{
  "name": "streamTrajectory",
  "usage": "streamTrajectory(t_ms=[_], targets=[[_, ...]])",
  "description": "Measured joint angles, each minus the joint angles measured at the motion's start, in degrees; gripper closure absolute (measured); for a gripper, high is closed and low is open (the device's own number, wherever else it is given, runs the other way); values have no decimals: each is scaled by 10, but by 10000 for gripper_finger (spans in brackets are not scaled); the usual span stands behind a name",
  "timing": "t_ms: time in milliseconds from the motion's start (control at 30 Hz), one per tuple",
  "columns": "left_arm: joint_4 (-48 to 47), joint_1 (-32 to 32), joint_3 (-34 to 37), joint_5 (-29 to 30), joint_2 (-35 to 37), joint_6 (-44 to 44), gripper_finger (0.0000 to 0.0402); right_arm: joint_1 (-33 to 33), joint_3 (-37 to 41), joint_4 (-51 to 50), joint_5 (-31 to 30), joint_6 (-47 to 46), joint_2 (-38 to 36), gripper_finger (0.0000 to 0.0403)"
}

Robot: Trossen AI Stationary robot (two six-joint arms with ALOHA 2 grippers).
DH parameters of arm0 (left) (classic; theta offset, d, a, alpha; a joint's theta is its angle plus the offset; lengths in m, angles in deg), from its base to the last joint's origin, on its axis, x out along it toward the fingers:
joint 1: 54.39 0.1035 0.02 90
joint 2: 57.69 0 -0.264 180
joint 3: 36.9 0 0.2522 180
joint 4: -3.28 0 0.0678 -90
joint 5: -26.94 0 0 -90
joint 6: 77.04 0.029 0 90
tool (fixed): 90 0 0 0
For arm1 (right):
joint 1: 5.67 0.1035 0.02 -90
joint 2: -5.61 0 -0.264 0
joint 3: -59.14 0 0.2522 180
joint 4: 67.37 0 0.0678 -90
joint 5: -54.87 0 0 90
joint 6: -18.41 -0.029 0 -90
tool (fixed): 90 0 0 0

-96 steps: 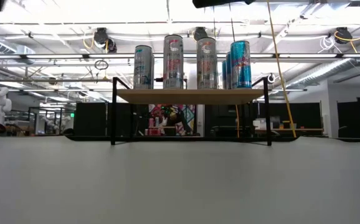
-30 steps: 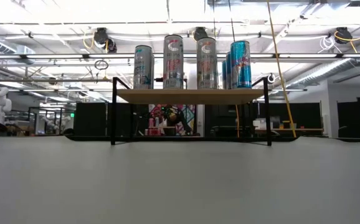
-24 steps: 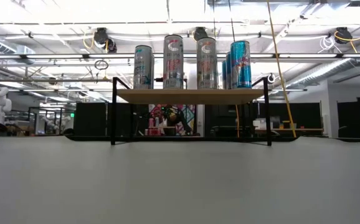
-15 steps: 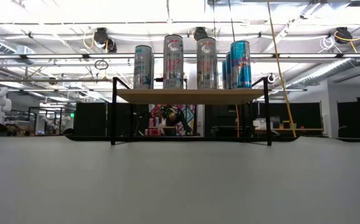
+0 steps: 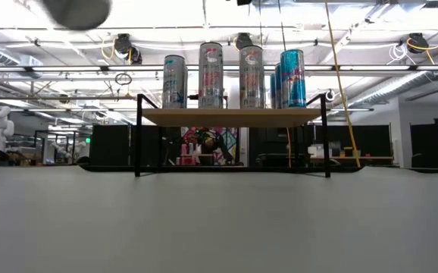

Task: Place canned beverage on shelf
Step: Put the white blue soda can on the shelf aligned with the other white blue soda cans

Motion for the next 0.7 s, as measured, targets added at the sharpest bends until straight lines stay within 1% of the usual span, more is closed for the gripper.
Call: streamTrajectory(t_ms=[100, 233, 367, 533, 700], targets=[[44, 0, 0, 28, 0, 57, 151, -2, -15, -4, -29, 30, 2, 44], [104, 8, 0, 49, 0, 127, 151, -8, -28, -8, -30, 55, 2, 21], [136, 15, 0, 61, 0, 174, 150, -16, -42, -24, -26, 63, 2, 18], [159, 31, 3, 64, 0, 191, 150, -27, -42, -23, -26, 76, 2, 36], [169, 43, 5, 66, 0, 191, 150, -37, -42, -23, -26, 81, 2, 78]])
